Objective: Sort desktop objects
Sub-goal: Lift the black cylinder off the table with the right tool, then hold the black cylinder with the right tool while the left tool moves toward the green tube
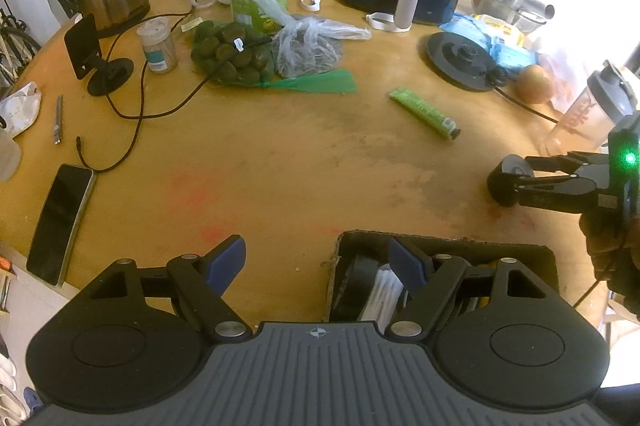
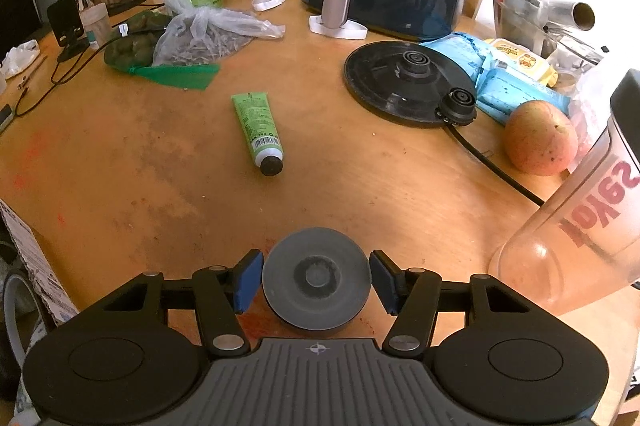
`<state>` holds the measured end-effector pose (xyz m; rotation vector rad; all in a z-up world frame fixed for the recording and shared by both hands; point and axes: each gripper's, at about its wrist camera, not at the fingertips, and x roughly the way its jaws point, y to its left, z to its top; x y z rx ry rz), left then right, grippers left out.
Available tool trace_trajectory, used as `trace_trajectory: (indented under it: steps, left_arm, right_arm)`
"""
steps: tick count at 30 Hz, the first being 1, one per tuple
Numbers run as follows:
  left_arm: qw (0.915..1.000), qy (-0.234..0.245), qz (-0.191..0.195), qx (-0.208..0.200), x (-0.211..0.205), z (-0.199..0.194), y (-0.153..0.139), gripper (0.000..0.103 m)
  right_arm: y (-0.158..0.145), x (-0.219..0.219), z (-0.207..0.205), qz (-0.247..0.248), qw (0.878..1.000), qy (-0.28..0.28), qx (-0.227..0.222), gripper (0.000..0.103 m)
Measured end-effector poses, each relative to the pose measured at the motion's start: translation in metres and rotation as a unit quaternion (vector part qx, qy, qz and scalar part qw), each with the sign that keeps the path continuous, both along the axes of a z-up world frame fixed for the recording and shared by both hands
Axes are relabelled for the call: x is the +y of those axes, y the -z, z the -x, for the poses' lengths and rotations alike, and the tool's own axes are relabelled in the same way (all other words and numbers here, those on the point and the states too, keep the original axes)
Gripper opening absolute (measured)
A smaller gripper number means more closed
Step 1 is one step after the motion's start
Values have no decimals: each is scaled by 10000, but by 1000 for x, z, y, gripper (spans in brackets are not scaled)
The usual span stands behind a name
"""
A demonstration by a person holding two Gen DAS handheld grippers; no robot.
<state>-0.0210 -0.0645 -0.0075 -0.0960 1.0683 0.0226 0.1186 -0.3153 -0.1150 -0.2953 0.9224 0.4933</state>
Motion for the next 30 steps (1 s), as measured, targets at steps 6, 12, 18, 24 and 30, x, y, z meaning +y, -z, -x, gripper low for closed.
trace_trajectory:
  steps: [6,12,18,24,30]
  left_arm:
    - [10000,69,4,-36,-2,-1,-1,79]
    - [9998,134,-9,-117,0,0,-4,79]
    - [9996,231,15,-156,3,-1,-4,79]
    - [9988,439,57,-227,2,-6,-5,79]
    - [9974,652,93,-292,2,-12,-4,79]
  right_arm:
    - [1,2,1,56,10000,22,-25,61]
    - [-3,0,0,-17,9999,102,30,60]
    - [-17,-1,10,-74,9998,146,-83,60]
    - [-33,-7,22,-108,9994,288,-181,60]
    - [-47,-19,36,-117,9981,541,-253,61]
